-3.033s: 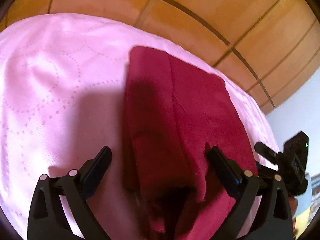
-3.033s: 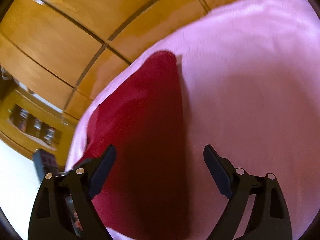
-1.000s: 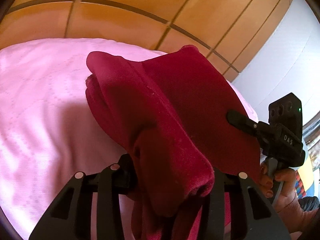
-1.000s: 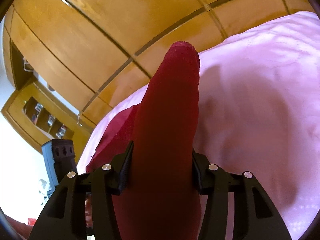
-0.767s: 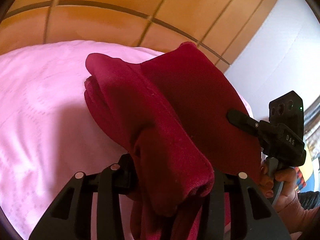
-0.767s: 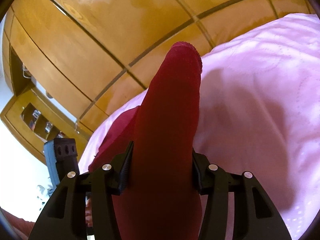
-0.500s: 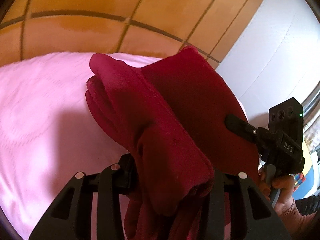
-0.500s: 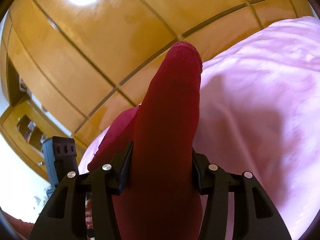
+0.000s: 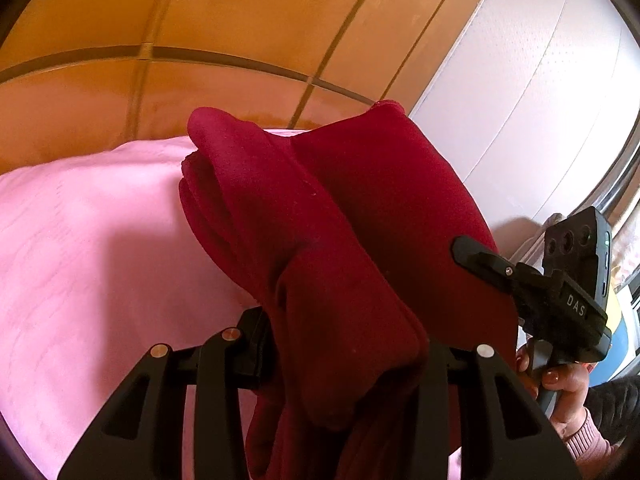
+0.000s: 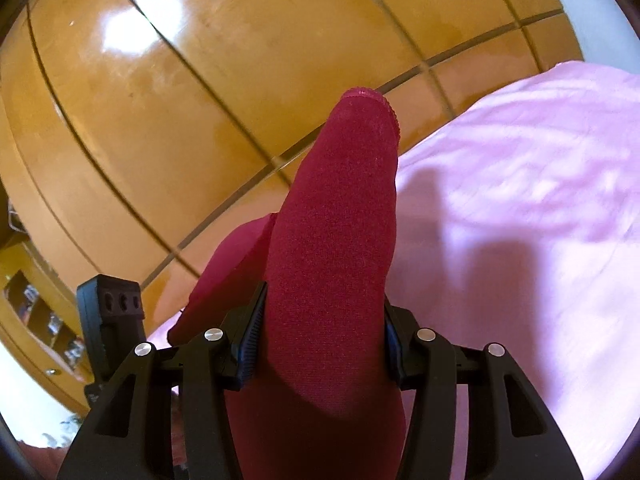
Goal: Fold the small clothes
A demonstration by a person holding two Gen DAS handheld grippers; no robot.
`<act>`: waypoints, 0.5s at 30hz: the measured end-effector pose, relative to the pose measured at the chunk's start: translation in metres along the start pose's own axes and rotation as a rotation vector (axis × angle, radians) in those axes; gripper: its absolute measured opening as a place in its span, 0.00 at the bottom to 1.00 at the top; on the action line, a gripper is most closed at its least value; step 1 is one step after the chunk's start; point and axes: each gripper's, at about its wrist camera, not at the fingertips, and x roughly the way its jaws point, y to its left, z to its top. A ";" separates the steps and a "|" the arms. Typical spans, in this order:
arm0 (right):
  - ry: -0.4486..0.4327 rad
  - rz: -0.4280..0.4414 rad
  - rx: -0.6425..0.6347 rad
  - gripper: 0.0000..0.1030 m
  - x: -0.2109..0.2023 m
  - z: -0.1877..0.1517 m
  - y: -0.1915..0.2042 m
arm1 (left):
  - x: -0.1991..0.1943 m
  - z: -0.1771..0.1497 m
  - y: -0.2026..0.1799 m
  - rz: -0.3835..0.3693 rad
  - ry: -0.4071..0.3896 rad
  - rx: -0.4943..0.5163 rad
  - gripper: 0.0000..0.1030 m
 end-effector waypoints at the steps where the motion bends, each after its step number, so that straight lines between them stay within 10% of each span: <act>1: -0.013 -0.005 0.003 0.48 0.001 0.004 -0.008 | 0.005 0.001 -0.002 0.001 0.002 0.005 0.37; 15: 0.015 -0.122 0.212 0.50 0.040 -0.003 -0.112 | 0.065 -0.006 0.016 0.072 0.065 -0.020 0.53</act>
